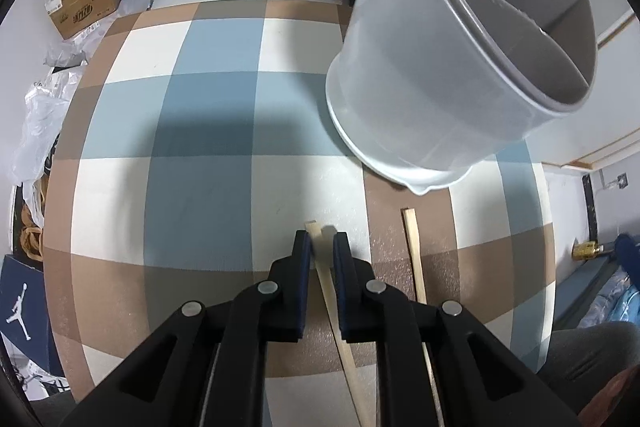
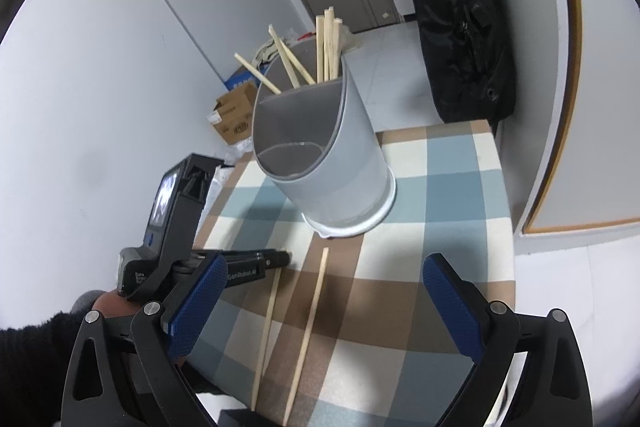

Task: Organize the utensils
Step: 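Close the left gripper on a stick while the right grasps another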

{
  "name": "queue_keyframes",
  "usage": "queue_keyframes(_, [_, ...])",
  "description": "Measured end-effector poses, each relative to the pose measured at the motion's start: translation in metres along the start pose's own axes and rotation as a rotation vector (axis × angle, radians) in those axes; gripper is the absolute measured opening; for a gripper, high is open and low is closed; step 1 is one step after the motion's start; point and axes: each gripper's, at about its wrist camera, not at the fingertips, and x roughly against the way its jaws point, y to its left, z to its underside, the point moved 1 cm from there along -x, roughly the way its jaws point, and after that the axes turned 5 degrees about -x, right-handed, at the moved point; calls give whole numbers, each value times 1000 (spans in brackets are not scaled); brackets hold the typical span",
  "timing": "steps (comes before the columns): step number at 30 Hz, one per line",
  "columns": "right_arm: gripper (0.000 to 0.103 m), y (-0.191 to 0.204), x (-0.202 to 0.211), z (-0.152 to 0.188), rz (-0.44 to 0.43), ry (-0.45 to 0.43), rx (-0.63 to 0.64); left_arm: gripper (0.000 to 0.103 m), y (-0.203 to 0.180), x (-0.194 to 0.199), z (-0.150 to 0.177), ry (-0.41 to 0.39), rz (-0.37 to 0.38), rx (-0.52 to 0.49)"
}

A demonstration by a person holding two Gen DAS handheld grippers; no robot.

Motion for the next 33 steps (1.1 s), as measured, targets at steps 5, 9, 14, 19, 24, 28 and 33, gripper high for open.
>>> queue_keyframes(5, [99,3,-28,6,57,96,23,2,5,11,14,-45,11,6])
queue_keyframes(9, [88,6,-59,13,78,203,40,2,2,35,34,-91,32,20])
queue_keyframes(14, [58,20,-98,14,120,280,100,2,15,66,39,-187,90,61])
queue_keyframes(19, [37,28,-130,11,174,310,108,2,22,85,47,-264,121,79])
queue_keyframes(24, [21,32,-144,10,246,293,106,2,31,77,35,-289,130,89])
queue_keyframes(28, [13,40,-150,14,305,269,149,2,39,81,31,-312,122,72])
queue_keyframes(33, [5,47,-148,17,299,264,177,2,44,92,29,-364,125,54])
